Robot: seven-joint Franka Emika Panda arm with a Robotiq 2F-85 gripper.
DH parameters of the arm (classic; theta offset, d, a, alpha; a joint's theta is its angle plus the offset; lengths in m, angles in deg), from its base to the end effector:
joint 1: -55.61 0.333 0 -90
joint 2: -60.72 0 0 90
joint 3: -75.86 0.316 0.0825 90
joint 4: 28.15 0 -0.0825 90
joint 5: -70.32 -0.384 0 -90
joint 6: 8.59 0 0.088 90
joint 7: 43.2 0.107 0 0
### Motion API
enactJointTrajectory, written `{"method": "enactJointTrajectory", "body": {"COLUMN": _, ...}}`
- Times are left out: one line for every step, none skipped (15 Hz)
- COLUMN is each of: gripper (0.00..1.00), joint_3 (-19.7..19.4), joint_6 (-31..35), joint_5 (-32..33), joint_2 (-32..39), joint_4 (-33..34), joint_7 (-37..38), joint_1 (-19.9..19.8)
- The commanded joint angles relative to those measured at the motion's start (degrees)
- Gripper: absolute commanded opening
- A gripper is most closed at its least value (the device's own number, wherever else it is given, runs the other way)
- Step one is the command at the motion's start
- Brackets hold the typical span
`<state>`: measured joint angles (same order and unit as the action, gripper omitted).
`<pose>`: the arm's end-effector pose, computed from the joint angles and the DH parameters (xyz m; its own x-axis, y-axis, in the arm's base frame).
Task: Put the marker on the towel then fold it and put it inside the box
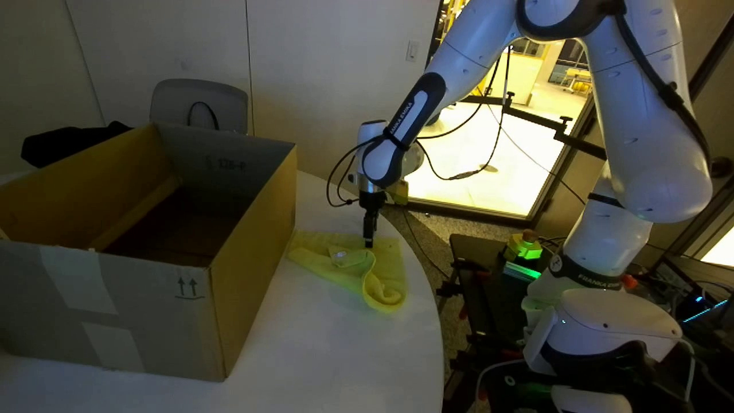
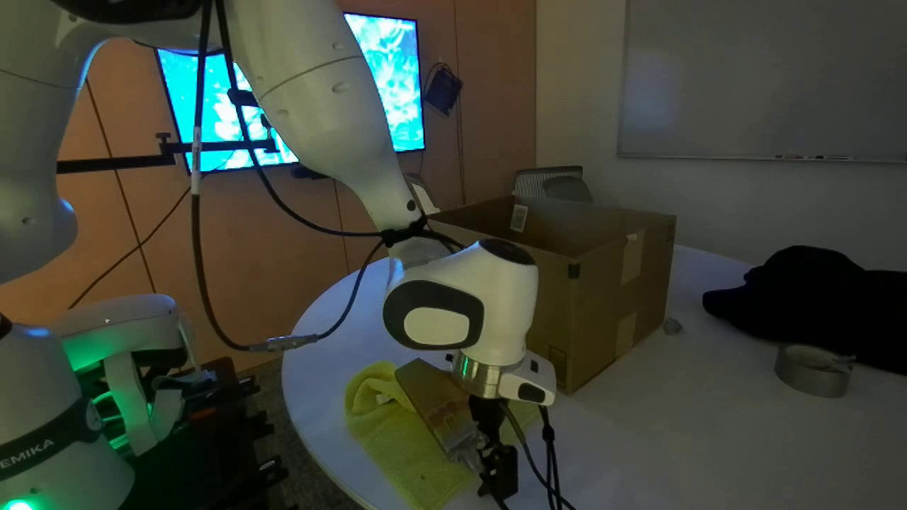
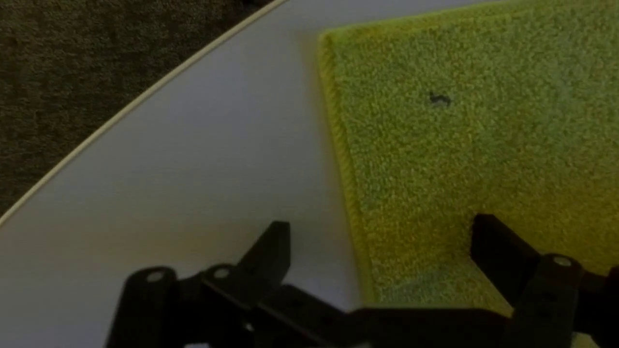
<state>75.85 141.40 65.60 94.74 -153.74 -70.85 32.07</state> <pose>0.4806 -0.2115 0.0973 0.9907 0.0039 -0.1357 -0.0103 -0.9946 -0.1033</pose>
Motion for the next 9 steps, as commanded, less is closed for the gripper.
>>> {"method": "enactJointTrajectory", "body": {"gripper": 1.00, "joint_3": 0.79, "joint_6": -2.93, "joint_5": 0.56, "joint_2": 3.58, "joint_4": 4.13, "joint_7": -3.63, "joint_1": -1.29}}
{"method": "enactJointTrajectory", "body": {"gripper": 1.00, "joint_3": 0.45, "joint_6": -3.62, "joint_5": 0.72, "joint_2": 3.92, "joint_4": 4.64, "joint_7": -3.49, "joint_1": -0.91}}
{"method": "enactJointTrajectory", "body": {"gripper": 1.00, "joint_3": 0.47, "joint_6": -4.25, "joint_5": 0.78, "joint_2": 4.15, "joint_4": 5.09, "joint_7": -3.87, "joint_1": -0.78}}
{"method": "enactJointTrajectory", "body": {"gripper": 0.83, "joint_3": 0.35, "joint_6": -4.96, "joint_5": 0.93, "joint_2": 4.39, "joint_4": 5.59, "joint_7": -3.99, "joint_1": -0.57}}
{"method": "enactJointTrajectory", "body": {"gripper": 0.74, "joint_3": 0.10, "joint_6": -5.47, "joint_5": 1.23, "joint_2": 4.60, "joint_4": 6.04, "joint_7": -3.84, "joint_1": -0.15}}
{"method": "enactJointTrajectory", "body": {"gripper": 0.68, "joint_3": 0.11, "joint_6": -6.23, "joint_5": 1.26, "joint_2": 4.67, "joint_4": 6.49, "joint_7": -4.01, "joint_1": -0.06}}
{"method": "enactJointTrajectory", "body": {"gripper": 0.59, "joint_3": 0.13, "joint_6": -6.77, "joint_5": 1.26, "joint_2": 4.84, "joint_4": 6.99, "joint_7": -3.97, "joint_1": 0.10}}
{"method": "enactJointTrajectory", "body": {"gripper": 0.51, "joint_3": 0.11, "joint_6": -7.69, "joint_5": 1.29, "joint_2": 4.95, "joint_4": 7.55, "joint_7": -3.99, "joint_1": 0.23}}
{"method": "enactJointTrajectory", "body": {"gripper": 0.42, "joint_3": 0.21, "joint_6": -8.53, "joint_5": 1.22, "joint_2": 5.15, "joint_4": 8.12, "joint_7": -3.99, "joint_1": 0.31}}
